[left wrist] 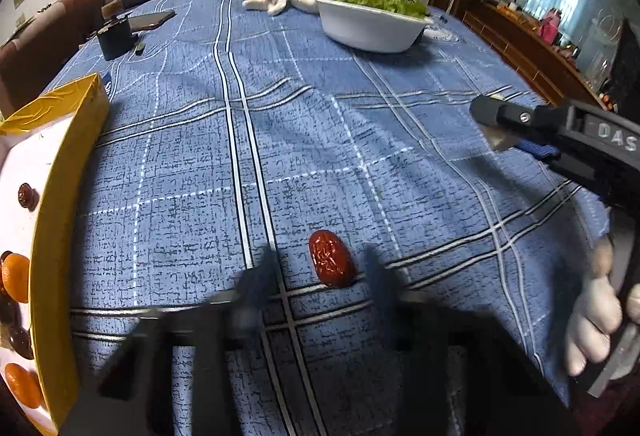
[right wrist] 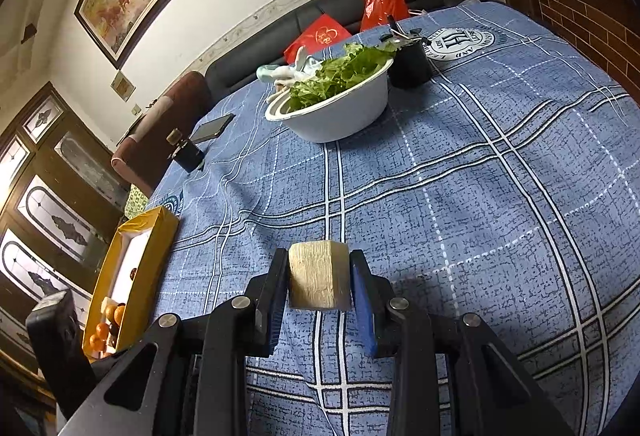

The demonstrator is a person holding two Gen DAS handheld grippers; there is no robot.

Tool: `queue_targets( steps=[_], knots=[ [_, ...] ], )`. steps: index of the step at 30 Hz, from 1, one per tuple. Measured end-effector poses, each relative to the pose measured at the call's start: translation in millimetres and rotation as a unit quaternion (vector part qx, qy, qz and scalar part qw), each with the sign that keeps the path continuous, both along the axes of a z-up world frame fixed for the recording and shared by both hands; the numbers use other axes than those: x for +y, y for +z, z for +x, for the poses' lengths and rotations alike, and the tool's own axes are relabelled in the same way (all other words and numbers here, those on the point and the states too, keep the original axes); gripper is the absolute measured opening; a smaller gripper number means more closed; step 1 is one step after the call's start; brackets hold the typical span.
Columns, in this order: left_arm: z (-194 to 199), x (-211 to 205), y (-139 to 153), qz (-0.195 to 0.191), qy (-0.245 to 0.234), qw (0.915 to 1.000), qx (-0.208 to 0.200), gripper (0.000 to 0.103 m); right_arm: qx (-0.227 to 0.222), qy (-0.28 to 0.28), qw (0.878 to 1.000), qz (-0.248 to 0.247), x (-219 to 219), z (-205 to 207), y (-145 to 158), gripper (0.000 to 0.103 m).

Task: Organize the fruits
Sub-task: 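Grasp the red date with the left gripper while the right holds the cube, then carry the cube and date into the tray and open both grippers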

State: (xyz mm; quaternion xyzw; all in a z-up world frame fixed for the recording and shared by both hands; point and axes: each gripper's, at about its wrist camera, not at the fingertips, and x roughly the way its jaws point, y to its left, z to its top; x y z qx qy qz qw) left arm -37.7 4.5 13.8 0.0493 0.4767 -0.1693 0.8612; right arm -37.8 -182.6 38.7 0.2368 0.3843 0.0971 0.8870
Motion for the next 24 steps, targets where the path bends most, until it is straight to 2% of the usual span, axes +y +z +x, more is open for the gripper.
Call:
queue_targets(
  steps=[3, 7, 14, 17, 22, 24],
  knots=[
    [1, 8, 1, -0.015, 0.018, 0.9997, 0.005, 0.018, -0.001, 0.004, 1.0, -0.003, 2, -3, 0, 0.033],
    [-3, 26, 11, -0.022, 0.053, 0.9983, -0.011, 0.018, 0.001, 0.008, 1.0, -0.006, 4, -4, -1, 0.033],
    [-21, 104, 58, -0.067, 0.127, 0.9881, -0.054, 0.018, 0.012, 0.005, 1.0, -0.009, 4, -1, -8, 0.033],
    [-34, 149, 66, -0.063, 0.175, 0.9798, -0.074, 0.019, 0.016, 0.006, 1.0, -0.013, 7, -2, -10, 0.033],
    [-51, 237, 60, -0.093, 0.265, 0.9575, -0.067, 0.019, 0.028, 0.022, 0.999, -0.032, 26, -4, -18, 0.033],
    [-54, 260, 55, -0.097, 0.284, 0.9518, -0.062, 0.019, 0.028, 0.049, 0.998, -0.014, 40, -7, -13, 0.033]
  ],
)
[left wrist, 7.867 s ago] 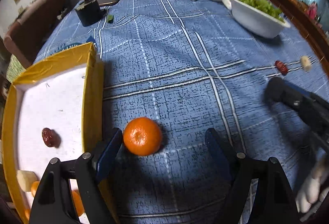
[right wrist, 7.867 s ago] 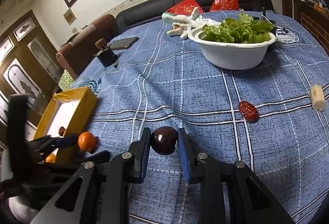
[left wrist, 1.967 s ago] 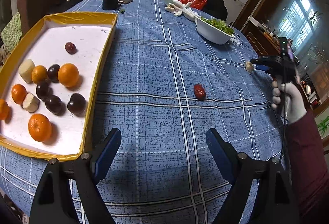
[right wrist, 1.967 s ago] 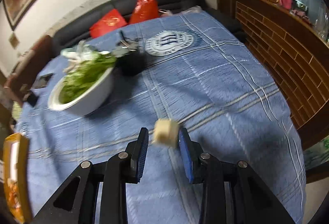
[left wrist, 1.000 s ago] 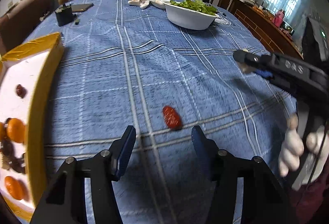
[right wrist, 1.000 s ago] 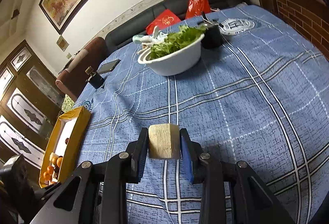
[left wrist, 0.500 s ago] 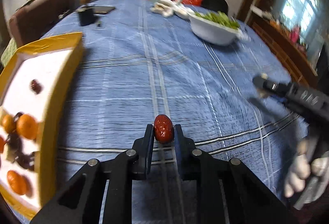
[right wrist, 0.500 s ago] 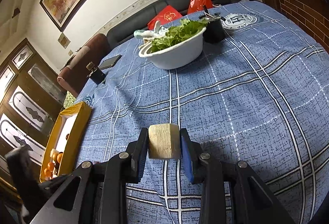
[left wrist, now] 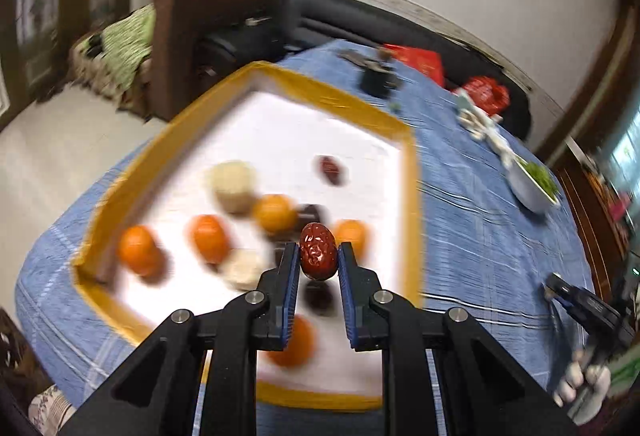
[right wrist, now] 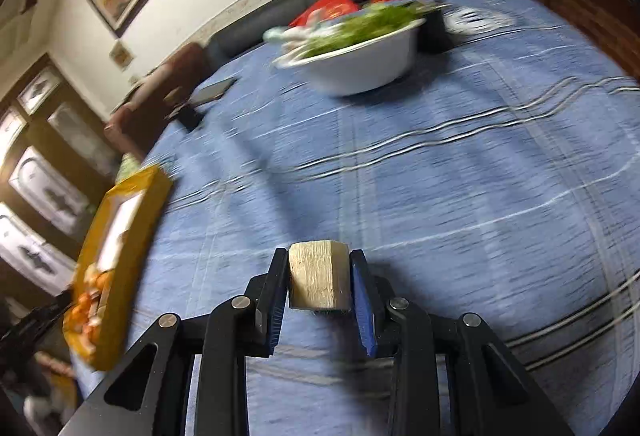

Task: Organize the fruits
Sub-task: 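Carry the cube and date into the tray and open both grippers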

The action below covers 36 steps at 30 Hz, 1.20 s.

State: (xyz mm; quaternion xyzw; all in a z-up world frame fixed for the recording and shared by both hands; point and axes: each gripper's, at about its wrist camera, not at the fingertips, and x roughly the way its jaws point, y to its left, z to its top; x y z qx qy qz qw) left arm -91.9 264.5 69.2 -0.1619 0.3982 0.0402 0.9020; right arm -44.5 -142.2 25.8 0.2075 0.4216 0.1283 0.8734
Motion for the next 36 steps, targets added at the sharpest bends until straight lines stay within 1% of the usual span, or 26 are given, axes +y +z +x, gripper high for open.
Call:
queue_targets(
  steps=[1, 2, 3, 5, 7, 9, 11, 12, 14, 16, 18, 19, 20, 21, 22, 23, 24, 25, 26, 27, 29, 31, 32, 34, 36],
  knots=[
    [0, 8, -2, -0.004, 0.007, 1.0, 0.001, 0.019, -0.005, 0.026, 1.0, 0.011, 16, -3, 8, 0.033],
    [0, 16, -3, -0.01, 0.013, 0.9999, 0.0, 0.019, -0.008, 0.038, 0.999, 0.013, 25, -5, 13, 0.033],
    [1, 23, -5, -0.017, 0.017, 0.9997, -0.001, 0.019, -0.012, 0.058, 0.998, 0.017, 44, -8, 21, 0.034],
    [8, 33, -6, -0.024, 0.018, 0.9995, 0.001, 0.019, -0.014, 0.096, 0.995, 0.027, 76, -9, 31, 0.034],
    [15, 42, -6, -0.032, 0.016, 0.9993, 0.004, 0.019, -0.012, 0.143, 0.989, 0.022, 122, -5, 41, 0.034],
    [22, 47, -5, -0.036, 0.014, 0.9992, 0.008, 0.019, -0.01, 0.176, 0.984, 0.005, 162, 1, 46, 0.034],
    [34, 52, -7, -0.038, 0.011, 0.9991, 0.016, 0.019, -0.01, 0.195, 0.981, -0.011, 192, 7, 47, 0.034],
    [41, 55, -8, -0.041, 0.008, 0.9989, 0.02, 0.019, -0.006, 0.209, 0.978, -0.02, 215, 13, 46, 0.034],
    [53, 60, -12, -0.051, 0.002, 0.9983, 0.026, 0.019, -0.003, 0.222, 0.975, -0.033, 242, 22, 46, 0.034],
    [68, 65, -18, -0.066, -0.005, 0.9972, 0.034, 0.019, -0.006, 0.228, 0.972, -0.055, 266, 30, 44, 0.034],
    [78, 68, -19, -0.077, -0.01, 0.9966, 0.029, 0.019, -0.015, 0.228, 0.97, -0.085, 286, 39, 42, 0.034],
    [82, 70, -20, -0.079, -0.012, 0.9963, 0.031, 0.019, -0.017, 0.228, 0.969, -0.098, 293, 43, 41, 0.034],
    [85, 70, -20, -0.084, -0.015, 0.9959, 0.029, 0.026, -0.018, 0.228, 0.966, -0.116, 302, 49, 38, 0.034],
    [85, 70, -19, -0.092, -0.019, 0.9952, 0.025, 0.04, -0.016, 0.229, 0.965, -0.125, 306, 53, 36, 0.034],
    [85, 70, -17, -0.096, -0.021, 0.9949, 0.021, 0.048, -0.015, 0.229, 0.965, -0.13, 312, 56, 33, 0.034],
    [83, 69, -14, -0.096, -0.023, 0.995, 0.015, 0.064, -0.012, 0.229, 0.964, -0.133, 314, 59, 30, 0.035],
    [79, 67, -11, -0.09, -0.022, 0.9957, 0.007, 0.074, -0.009, 0.231, 0.963, -0.135, 317, 60, 28, 0.039],
    [75, 67, -8, -0.089, -0.021, 0.9958, 0.002, 0.075, -0.008, 0.233, 0.963, -0.135, 318, 60, 27, 0.042],
    [72, 67, -6, -0.092, -0.021, 0.9956, 0.0, 0.076, -0.01, 0.233, 0.963, -0.131, 317, 59, 27, 0.052],
    [69, 68, -4, -0.095, -0.022, 0.9952, -0.001, 0.076, -0.011, 0.232, 0.964, -0.129, 320, 59, 27, 0.056],
    [58, 68, 1, -0.098, -0.018, 0.995, -0.004, 0.076, -0.015, 0.226, 0.966, -0.126, 322, 60, 29, 0.056],
    [47, 67, 8, -0.092, -0.012, 0.9956, -0.013, 0.076, -0.022, 0.217, 0.969, -0.115, 311, 53, 38, 0.056],
    [36, 65, 14, -0.084, -0.005, 0.9962, -0.022, 0.077, -0.025, 0.212, 0.971, -0.11, 309, 51, 41, 0.056],
    [25, 60, 21, -0.065, 0.01, 0.9973, -0.033, 0.08, -0.033, 0.195, 0.976, -0.092, 291, 39, 49, 0.057],
    [11, 47, 28, -0.039, 0.025, 0.9979, -0.046, 0.081, -0.044, 0.172, 0.981, -0.076, 269, 23, 56, 0.063]
  ],
)
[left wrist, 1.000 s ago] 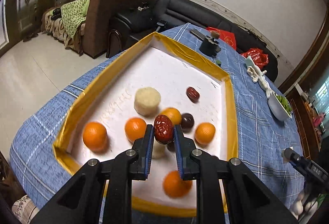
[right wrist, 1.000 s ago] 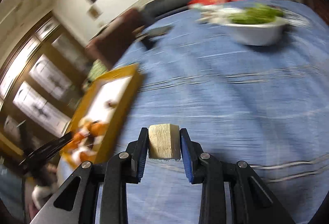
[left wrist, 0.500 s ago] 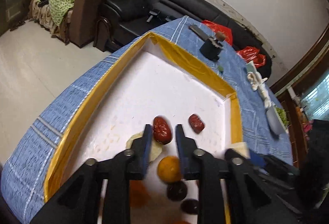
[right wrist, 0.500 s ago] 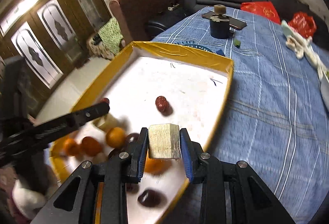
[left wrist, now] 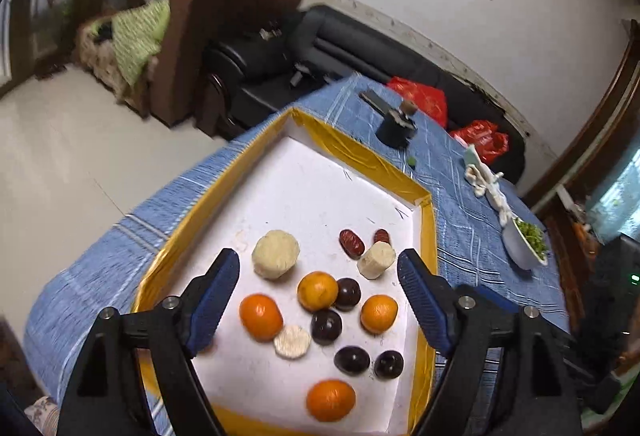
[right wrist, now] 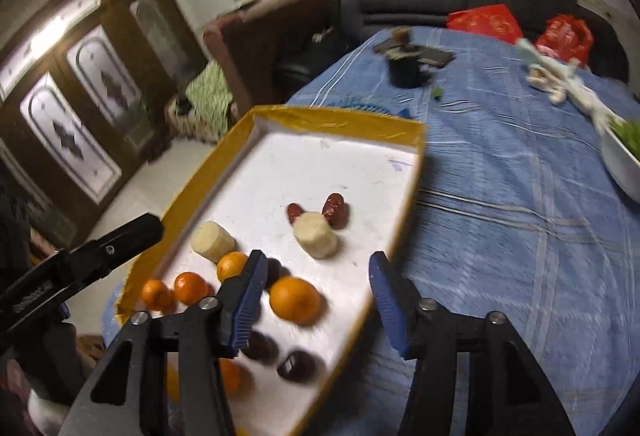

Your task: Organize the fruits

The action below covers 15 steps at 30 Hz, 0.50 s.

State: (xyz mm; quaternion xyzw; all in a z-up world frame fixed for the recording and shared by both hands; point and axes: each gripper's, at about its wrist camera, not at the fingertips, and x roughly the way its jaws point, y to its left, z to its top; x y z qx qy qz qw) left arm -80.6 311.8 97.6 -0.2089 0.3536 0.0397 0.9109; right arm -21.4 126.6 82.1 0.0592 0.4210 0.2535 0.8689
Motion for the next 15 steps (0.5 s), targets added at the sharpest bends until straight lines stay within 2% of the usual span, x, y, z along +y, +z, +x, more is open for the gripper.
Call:
queue_targets(
  steps=[2, 4, 7, 9, 11, 15],
  knots=[
    [-11, -22, 8, 0.038, 0.008, 0.9992, -0.006, 0.083, -0.011, -0.022, 1.0, 0.011, -20, -16, 5, 0.066],
    [-18, -45, 15, 0.076, 0.01, 0.997, -0.011, 0.09, -0.025, -0.048, 0.998, 0.024, -46, -36, 7, 0.071],
    [-37, -85, 27, 0.13, 0.003, 0.9906, -0.042, 0.097, -0.048, -0.081, 0.995, 0.026, -77, -64, 10, 0.078],
    [-46, -103, 32, 0.155, 0.001, 0.9862, -0.058, 0.103, -0.067, -0.101, 0.993, 0.014, -92, -76, 12, 0.081],
    [-54, -122, 37, 0.179, -0.009, 0.9814, -0.068, 0.103, -0.083, -0.12, 0.989, 0.0, -104, -90, 15, 0.083],
    [-56, -139, 36, 0.195, -0.024, 0.9793, -0.05, 0.103, -0.104, -0.152, 0.983, -0.024, -125, -107, 13, 0.084]
  ],
)
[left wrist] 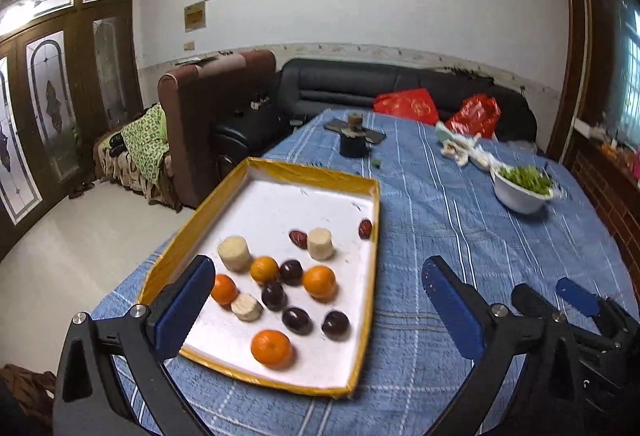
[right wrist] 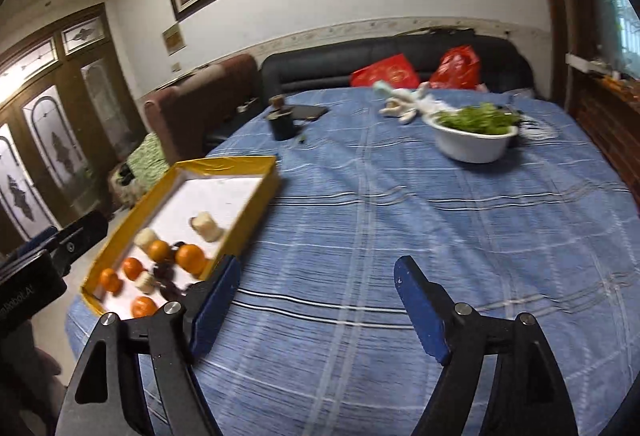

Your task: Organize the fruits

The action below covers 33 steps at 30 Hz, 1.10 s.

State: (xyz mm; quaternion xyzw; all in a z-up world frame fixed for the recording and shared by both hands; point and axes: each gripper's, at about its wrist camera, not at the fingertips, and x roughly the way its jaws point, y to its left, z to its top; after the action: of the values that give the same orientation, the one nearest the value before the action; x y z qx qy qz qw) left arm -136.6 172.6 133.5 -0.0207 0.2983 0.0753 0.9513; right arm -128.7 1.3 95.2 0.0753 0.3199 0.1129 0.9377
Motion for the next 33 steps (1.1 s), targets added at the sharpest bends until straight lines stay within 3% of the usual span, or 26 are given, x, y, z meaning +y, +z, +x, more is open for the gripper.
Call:
queue_targets(
  steps=[8, 25, 30, 33],
  knots=[
    [-2, -10, -13, -0.006, 0.002, 0.9994, 0.035, 0.103, -0.003, -0.004, 1.0, 0.01, -19, -17, 0, 0.085],
    [-4, -12, -29, -0.016, -0.015, 0.998, 0.06, 0.103, 0.014, 0.028, 0.999, -0.003, 7, -21, -15, 0.086],
    [-16, -5, -21, -0.002, 0.013, 0.9998, 0.016, 0.103, 0.015, 0.037, 0.999, -0.009, 16, -23, -16, 0.087],
    [-41, -1, -1, 0.022, 0.054, 0.9963, -0.063, 0.103, 0.011, 0.042, 0.999, -0.012, 22, -25, -13, 0.087]
  ],
)
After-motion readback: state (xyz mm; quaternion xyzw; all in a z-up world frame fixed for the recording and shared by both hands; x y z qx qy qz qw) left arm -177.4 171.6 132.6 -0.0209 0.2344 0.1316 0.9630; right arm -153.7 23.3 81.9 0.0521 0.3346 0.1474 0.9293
